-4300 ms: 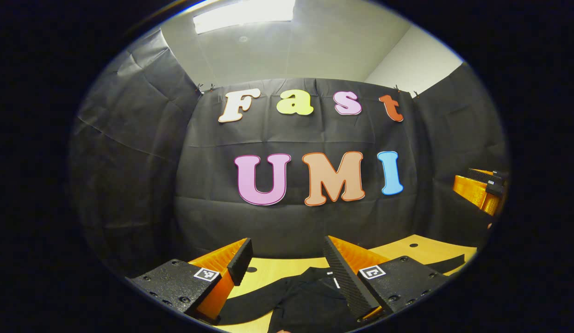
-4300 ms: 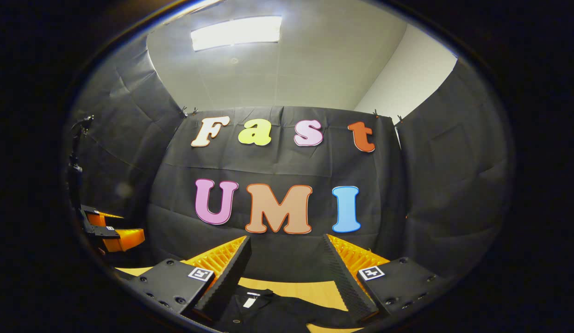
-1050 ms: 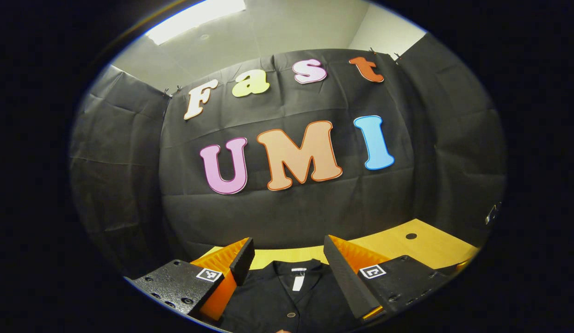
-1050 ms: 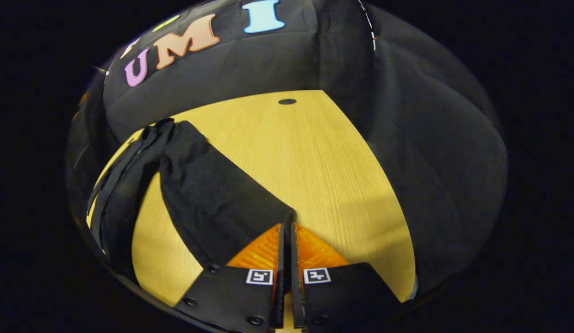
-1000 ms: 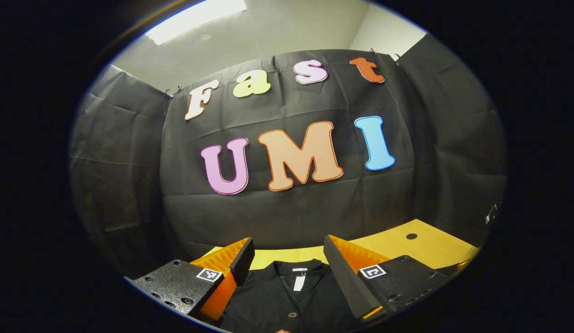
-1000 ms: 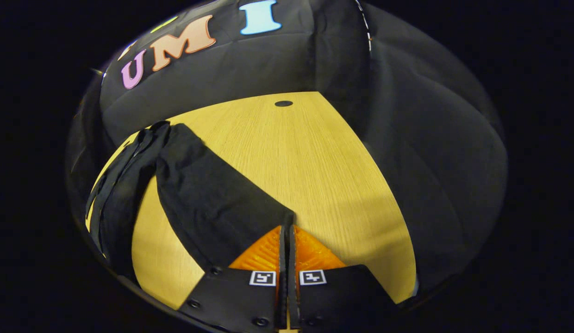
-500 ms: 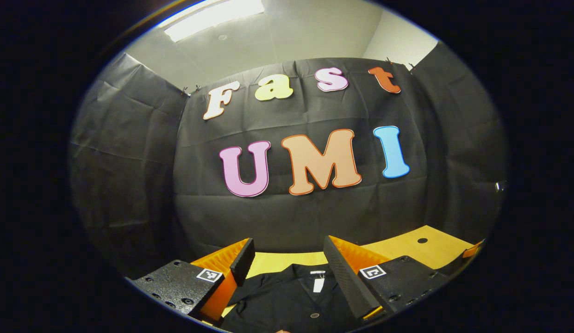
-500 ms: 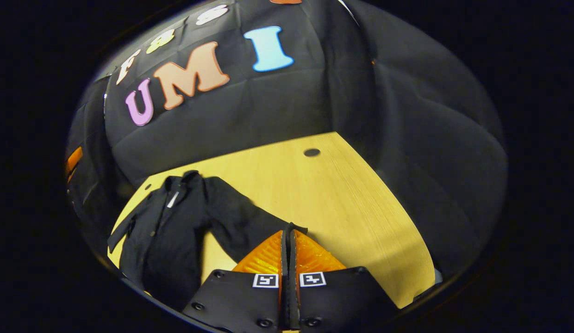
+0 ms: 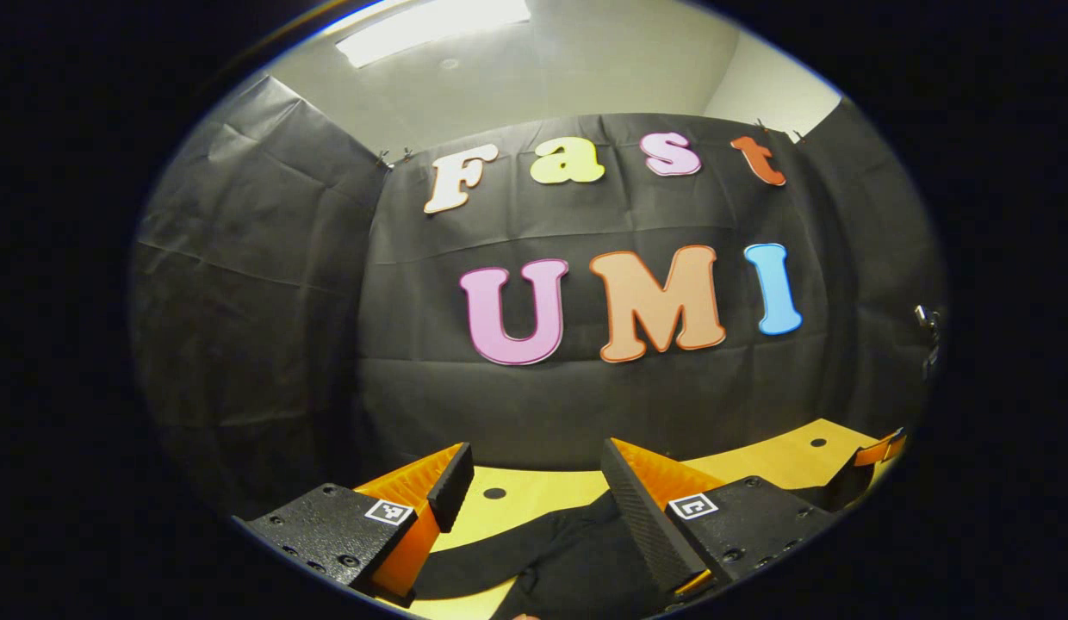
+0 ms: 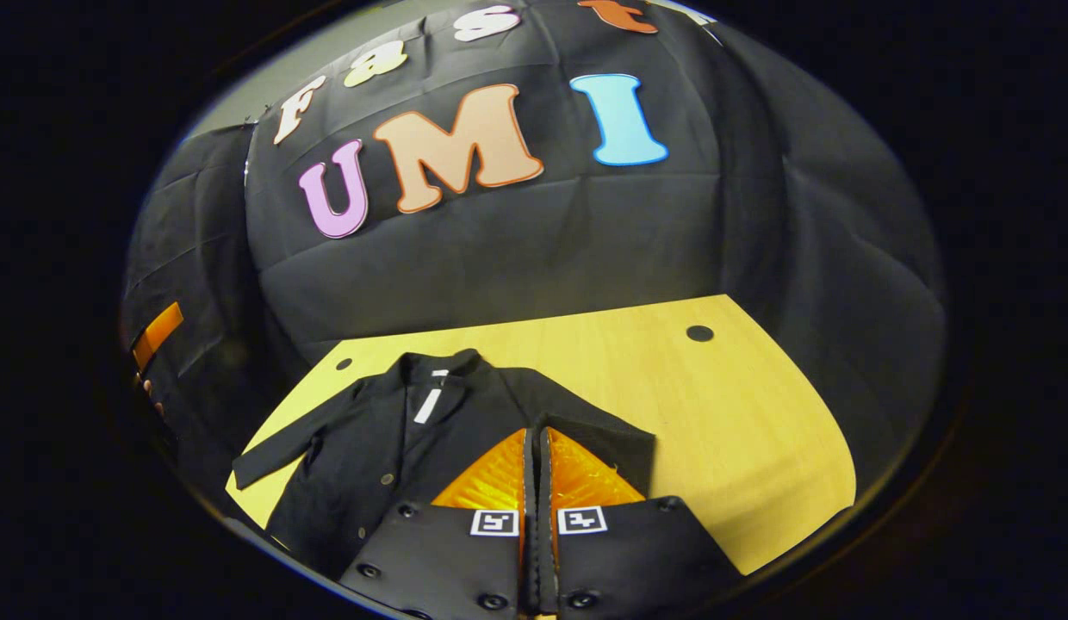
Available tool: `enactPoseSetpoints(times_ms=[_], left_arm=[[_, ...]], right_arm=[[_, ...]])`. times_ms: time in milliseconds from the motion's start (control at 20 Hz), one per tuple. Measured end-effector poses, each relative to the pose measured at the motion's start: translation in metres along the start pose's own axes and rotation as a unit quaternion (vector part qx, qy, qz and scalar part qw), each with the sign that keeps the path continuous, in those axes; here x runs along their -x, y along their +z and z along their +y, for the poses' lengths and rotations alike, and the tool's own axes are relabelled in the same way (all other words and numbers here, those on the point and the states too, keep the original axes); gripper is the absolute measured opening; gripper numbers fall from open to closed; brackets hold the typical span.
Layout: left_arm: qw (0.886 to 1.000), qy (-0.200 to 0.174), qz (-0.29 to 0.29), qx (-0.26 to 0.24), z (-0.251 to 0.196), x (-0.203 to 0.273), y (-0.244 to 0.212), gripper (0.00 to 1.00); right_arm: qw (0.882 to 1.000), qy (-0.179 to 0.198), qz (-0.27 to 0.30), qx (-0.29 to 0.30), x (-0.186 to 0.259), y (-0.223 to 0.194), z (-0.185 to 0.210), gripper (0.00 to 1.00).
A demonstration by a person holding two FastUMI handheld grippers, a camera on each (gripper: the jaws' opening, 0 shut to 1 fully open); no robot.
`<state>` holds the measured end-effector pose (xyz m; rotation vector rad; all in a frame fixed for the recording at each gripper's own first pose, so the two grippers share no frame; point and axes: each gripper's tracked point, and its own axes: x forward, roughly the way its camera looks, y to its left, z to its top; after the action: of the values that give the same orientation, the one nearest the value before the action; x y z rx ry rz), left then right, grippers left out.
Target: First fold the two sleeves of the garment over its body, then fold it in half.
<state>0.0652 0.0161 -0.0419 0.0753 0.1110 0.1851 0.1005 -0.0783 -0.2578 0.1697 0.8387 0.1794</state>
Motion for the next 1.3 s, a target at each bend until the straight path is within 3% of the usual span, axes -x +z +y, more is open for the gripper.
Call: enactPoseSetpoints(times_ms=[450, 500, 650, 750, 800, 850, 900, 1300], left_arm=[[1.0, -0.027, 0.007, -0.012, 0.094, -0.013, -0.019, 0.97], [1.0, -0.022, 0.002, -0.013, 0.104, -0.014, -0.019, 0.97], [1.0, -0.005, 0.006, 0.001, 0.123, -0.012, -0.025, 0.97], [1.0, 0.005, 0.01, 0.006, 0.137, -0.007, -0.032, 0.97], [1.0, 0.012, 0.013, 0.005, 0.146, -0.006, -0.035, 0.92], [1.0, 0.021, 0.02, 0.001, 0.154, -0.006, -0.04, 0.96], [0.999, 0.029, 0.023, 0.0, 0.163, -0.004, -0.043, 0.92], [0.997, 0.061, 0.042, -0.007, 0.204, -0.002, -0.062, 0.92]], right_arm=[[0.999, 0.002, -0.03, 0.016, -0.019, 0.018, 0.121, 0.02], [0.999, 0.011, -0.032, 0.02, -0.021, 0.02, 0.137, 0.0], [0.998, 0.037, -0.029, 0.047, -0.034, 0.023, 0.179, 0.06], [0.997, 0.055, -0.02, 0.055, -0.045, 0.022, 0.204, 0.02], [0.996, 0.061, -0.018, 0.06, -0.052, 0.022, 0.215, 0.02], [0.996, 0.066, -0.014, 0.063, -0.059, 0.023, 0.223, 0.02], [0.995, 0.074, -0.007, 0.064, -0.067, 0.02, 0.233, 0.02], [0.988, 0.106, 0.035, 0.103, -0.118, -0.004, 0.296, 0.02]])
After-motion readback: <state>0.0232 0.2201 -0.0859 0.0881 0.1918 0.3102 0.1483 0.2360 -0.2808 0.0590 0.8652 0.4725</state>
